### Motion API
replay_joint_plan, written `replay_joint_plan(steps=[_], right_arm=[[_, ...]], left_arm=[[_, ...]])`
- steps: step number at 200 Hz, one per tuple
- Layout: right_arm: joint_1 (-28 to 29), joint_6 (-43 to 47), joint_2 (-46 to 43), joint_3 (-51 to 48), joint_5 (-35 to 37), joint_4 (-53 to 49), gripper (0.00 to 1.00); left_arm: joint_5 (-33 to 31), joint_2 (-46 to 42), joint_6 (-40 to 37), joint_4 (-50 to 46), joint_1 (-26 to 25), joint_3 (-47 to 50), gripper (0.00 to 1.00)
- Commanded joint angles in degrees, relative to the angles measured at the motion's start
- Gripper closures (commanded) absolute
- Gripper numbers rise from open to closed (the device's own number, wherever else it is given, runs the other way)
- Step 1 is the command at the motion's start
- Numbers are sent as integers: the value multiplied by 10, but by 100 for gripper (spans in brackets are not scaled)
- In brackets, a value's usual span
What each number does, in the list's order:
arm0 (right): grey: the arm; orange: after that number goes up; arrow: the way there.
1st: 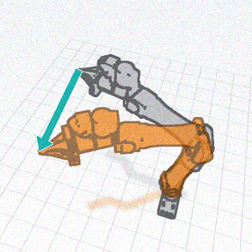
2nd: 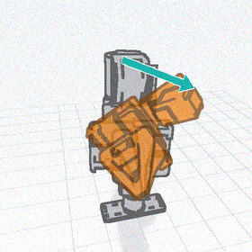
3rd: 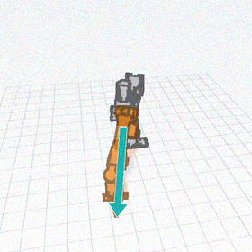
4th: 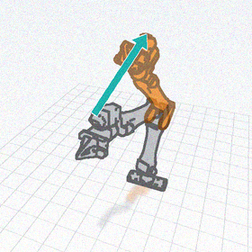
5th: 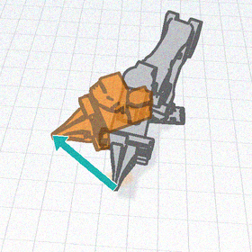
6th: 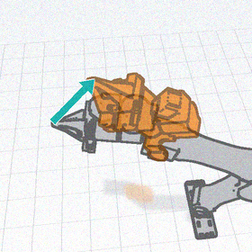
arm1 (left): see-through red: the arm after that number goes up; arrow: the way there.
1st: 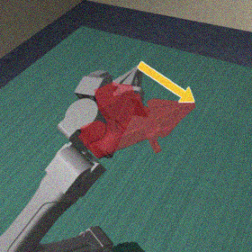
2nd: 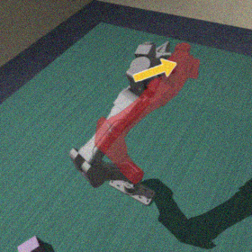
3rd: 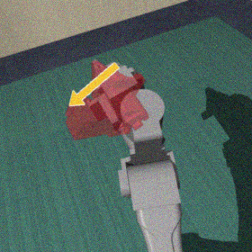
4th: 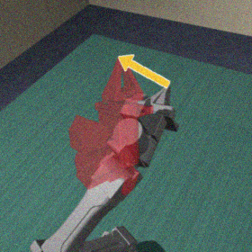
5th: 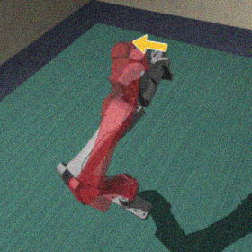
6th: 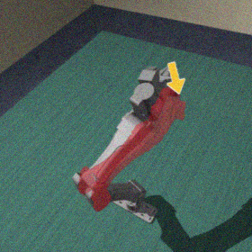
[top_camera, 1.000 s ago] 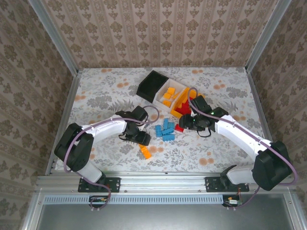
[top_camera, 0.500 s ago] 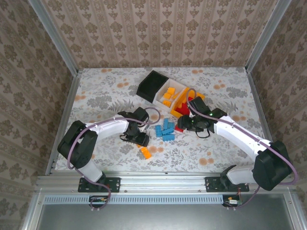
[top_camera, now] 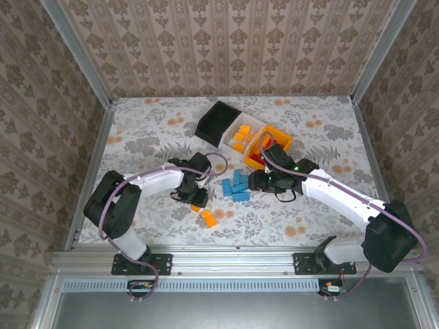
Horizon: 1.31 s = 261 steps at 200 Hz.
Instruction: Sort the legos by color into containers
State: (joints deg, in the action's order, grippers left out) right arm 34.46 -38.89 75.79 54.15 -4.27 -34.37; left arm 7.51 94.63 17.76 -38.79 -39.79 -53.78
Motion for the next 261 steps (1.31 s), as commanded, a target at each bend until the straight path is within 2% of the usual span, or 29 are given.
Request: replay_joint_plan(steps=[1,42,79,145,197,217,234,261], right_arm=[[4,-9,-6,-4,19,5,45],[3,-3,-15,2,14,-13,44],[11,-6,-42,-21,22,-34,44],[14,-44,-121,-86,29,-30,44],[16,-43,-142,-92,38,-42,44],[16,-41,-145,-95,38,-43,43],[16,-42,-148,-100,38,-41,39],[16,-39,-151,-100,38,-46,36]], left_arm=[[9,-3,-3,-10,12,3,73],[24,-25,-2,-28,49,-51,72],[72,-1,8,-6,84,-179,72],[95,169,9,55,85,-442,71],[104,290,-5,49,66,-584,70],[105,321,-13,33,58,-626,65],[106,342,-16,14,53,-659,54],[105,350,-18,4,51,-682,42]])
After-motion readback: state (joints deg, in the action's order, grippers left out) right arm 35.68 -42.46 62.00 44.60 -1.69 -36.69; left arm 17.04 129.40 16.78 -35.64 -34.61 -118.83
